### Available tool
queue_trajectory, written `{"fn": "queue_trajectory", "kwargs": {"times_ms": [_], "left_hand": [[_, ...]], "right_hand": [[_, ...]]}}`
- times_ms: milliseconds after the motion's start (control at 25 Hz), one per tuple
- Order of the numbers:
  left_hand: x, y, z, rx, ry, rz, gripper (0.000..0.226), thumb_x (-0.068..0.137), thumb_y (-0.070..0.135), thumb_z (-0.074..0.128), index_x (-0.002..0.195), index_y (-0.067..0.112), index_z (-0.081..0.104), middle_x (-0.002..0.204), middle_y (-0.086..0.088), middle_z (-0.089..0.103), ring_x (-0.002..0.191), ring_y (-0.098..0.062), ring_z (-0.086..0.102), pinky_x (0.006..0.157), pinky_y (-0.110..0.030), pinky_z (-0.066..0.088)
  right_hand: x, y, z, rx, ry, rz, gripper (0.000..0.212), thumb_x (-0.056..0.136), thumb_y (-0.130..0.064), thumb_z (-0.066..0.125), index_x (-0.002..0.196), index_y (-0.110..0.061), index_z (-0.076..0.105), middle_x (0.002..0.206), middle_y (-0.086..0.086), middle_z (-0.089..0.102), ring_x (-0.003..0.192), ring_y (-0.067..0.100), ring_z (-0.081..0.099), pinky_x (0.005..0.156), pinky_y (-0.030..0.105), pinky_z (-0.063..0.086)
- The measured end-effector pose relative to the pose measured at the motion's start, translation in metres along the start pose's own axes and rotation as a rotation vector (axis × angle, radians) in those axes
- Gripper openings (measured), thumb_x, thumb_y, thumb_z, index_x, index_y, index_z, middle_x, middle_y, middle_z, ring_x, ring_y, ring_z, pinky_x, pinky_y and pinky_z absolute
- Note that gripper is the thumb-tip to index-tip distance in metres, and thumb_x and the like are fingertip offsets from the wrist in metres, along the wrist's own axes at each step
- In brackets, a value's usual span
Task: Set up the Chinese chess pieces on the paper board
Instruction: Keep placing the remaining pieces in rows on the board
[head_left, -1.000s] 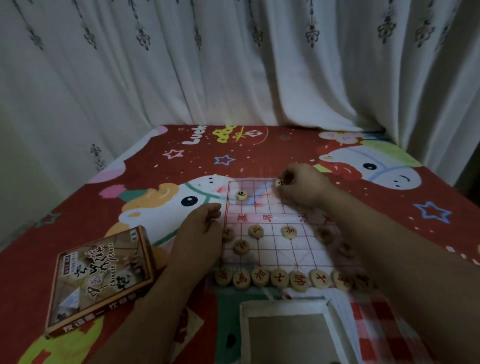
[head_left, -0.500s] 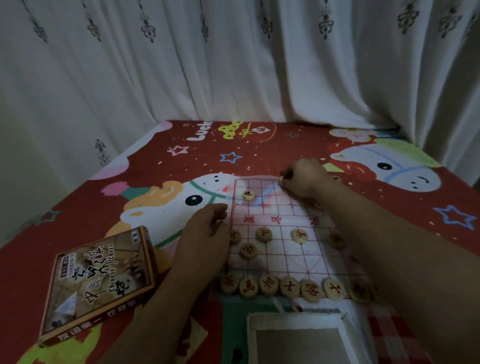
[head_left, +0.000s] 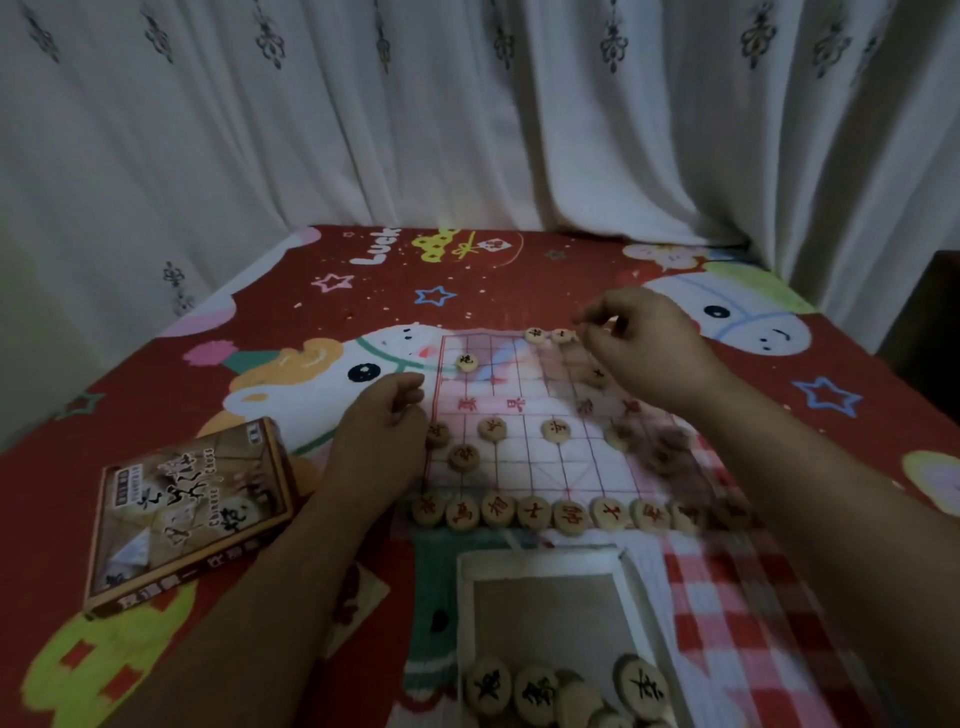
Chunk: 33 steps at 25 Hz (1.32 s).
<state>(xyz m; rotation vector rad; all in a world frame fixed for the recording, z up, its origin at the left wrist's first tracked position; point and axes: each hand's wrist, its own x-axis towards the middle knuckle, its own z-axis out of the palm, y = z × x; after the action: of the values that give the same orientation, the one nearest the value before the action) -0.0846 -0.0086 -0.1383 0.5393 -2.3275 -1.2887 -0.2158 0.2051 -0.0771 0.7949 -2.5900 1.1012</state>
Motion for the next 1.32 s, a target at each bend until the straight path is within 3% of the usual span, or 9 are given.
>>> {"fn": "queue_trajectory", "kwargs": {"times_ms": [120,240,320,440,520,680,960,1200,1320], "left_hand": [[-0.001,0.000,0.000,0.035,0.000,0.015,0.039,0.094,0.008,0.049,0.131,0.016,0.056,0.113,0.007,0.057,0.104,-0.010,0.053,0.080,-0.021,0.042],[-0.002,0.001,0.000,0.047,0.003,0.034,0.037,0.093,0.006,0.047,0.129,0.012,0.057,0.114,0.003,0.058,0.104,-0.014,0.055,0.081,-0.021,0.044],[-0.005,0.001,0.000,0.053,0.001,0.058,0.037,0.093,0.004,0.047,0.128,0.008,0.057,0.114,0.002,0.058,0.102,-0.013,0.053,0.078,-0.018,0.041],[-0.004,0.000,0.000,0.061,0.010,0.076,0.037,0.093,0.004,0.046,0.128,0.008,0.057,0.116,-0.003,0.060,0.101,-0.015,0.054,0.081,-0.025,0.042],[-0.002,-0.002,0.001,0.057,0.017,0.077,0.036,0.092,0.005,0.046,0.127,0.008,0.058,0.115,-0.004,0.061,0.099,-0.019,0.058,0.079,-0.028,0.045],[-0.001,-0.004,0.003,0.065,0.016,0.076,0.036,0.092,0.007,0.048,0.127,0.010,0.058,0.115,-0.004,0.062,0.100,-0.020,0.061,0.085,-0.035,0.052],[-0.002,-0.004,0.002,0.020,0.013,0.045,0.037,0.092,0.006,0.048,0.127,0.012,0.058,0.115,-0.002,0.062,0.102,-0.021,0.062,0.087,-0.037,0.053],[-0.001,-0.005,0.002,0.026,0.007,0.052,0.036,0.093,0.006,0.048,0.128,0.011,0.058,0.116,0.000,0.061,0.105,-0.017,0.058,0.087,-0.030,0.048],[0.001,-0.006,0.003,0.036,0.009,0.058,0.036,0.093,0.007,0.049,0.128,0.012,0.058,0.117,-0.001,0.061,0.104,-0.018,0.059,0.088,-0.034,0.050]], "right_hand": [[-0.068,-0.027,-0.012,0.205,-0.187,-0.040,0.006,0.093,-0.022,0.068,0.096,-0.023,0.073,0.080,-0.012,0.067,0.062,0.004,0.060,0.058,0.023,0.050],[-0.110,-0.042,-0.022,0.286,-0.459,-0.063,0.010,0.089,-0.021,0.073,0.098,-0.022,0.075,0.068,-0.018,0.067,0.057,-0.003,0.058,0.057,0.014,0.046],[-0.123,-0.044,-0.030,0.261,-0.666,-0.058,0.015,0.085,-0.018,0.077,0.100,-0.021,0.075,0.073,-0.019,0.068,0.061,-0.004,0.060,0.059,0.013,0.046],[-0.129,-0.041,-0.047,0.184,-0.965,0.012,0.024,0.082,-0.016,0.081,0.105,-0.020,0.074,0.094,-0.008,0.076,0.082,0.007,0.071,0.077,0.030,0.058],[-0.132,-0.037,-0.055,0.104,-1.045,0.035,0.029,0.079,-0.017,0.084,0.106,-0.023,0.073,0.097,-0.006,0.074,0.083,0.003,0.069,0.077,0.024,0.057],[-0.137,-0.036,-0.052,-0.068,-1.080,0.018,0.034,0.074,-0.029,0.087,0.104,-0.034,0.071,0.099,-0.009,0.067,0.080,0.002,0.063,0.073,0.025,0.053],[-0.139,-0.033,-0.039,0.000,-0.930,0.042,0.026,0.080,-0.032,0.081,0.103,-0.038,0.070,0.096,-0.017,0.061,0.075,-0.007,0.057,0.065,0.016,0.046],[-0.140,-0.036,-0.040,-0.065,-0.914,0.045,0.029,0.076,-0.032,0.083,0.099,-0.036,0.066,0.098,-0.014,0.062,0.074,-0.006,0.057,0.061,0.016,0.047],[-0.138,-0.035,-0.042,-0.035,-0.931,0.058,0.027,0.075,-0.032,0.085,0.096,-0.032,0.069,0.095,-0.013,0.065,0.072,-0.007,0.058,0.061,0.015,0.046]]}}
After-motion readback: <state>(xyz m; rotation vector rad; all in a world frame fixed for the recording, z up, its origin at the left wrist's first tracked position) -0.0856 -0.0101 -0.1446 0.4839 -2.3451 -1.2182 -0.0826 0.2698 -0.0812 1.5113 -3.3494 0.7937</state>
